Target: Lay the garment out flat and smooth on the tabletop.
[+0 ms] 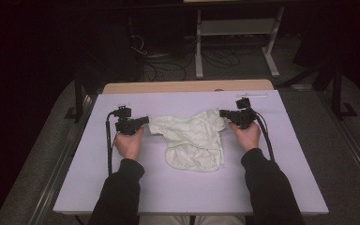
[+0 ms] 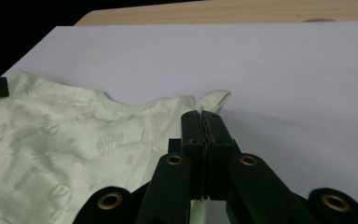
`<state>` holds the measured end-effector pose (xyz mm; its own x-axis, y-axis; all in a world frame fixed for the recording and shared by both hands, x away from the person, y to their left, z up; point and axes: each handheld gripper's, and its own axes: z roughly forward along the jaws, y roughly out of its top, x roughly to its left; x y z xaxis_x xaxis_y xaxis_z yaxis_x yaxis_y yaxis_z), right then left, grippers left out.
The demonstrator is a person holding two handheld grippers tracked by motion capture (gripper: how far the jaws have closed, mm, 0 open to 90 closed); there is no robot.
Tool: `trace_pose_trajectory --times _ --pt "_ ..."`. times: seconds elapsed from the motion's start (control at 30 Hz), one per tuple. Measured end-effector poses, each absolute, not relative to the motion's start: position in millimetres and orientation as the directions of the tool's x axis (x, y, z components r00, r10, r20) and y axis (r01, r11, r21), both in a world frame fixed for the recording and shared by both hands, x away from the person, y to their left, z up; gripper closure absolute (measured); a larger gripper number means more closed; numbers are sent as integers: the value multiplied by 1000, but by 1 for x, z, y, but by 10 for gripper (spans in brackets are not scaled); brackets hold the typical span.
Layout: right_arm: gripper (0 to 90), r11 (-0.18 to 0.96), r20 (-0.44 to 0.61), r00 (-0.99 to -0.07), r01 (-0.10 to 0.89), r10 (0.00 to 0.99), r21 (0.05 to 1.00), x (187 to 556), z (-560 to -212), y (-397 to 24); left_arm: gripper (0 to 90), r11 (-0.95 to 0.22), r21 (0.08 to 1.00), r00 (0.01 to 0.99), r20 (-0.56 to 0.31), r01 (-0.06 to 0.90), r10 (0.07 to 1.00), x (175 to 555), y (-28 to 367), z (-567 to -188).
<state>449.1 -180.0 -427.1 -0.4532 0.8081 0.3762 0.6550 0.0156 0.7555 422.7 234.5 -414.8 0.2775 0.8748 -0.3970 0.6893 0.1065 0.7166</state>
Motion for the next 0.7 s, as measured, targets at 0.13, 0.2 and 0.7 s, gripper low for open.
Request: trace_pose_trajectory --times 0.13,0.2,0.7 --pt "872 15 372 -466 639 803 769 448 -423 -178 898 76 742 303 -363 666 881 425 237 -403" --pt "873 9 376 -471 634 798 773 448 -420 -176 899 63 751 313 -348 658 884 427 239 -396" --pt "873 -7 347 -507 558 789 830 447 -385 -167 899 -30 805 379 -245 592 892 441 247 -348"
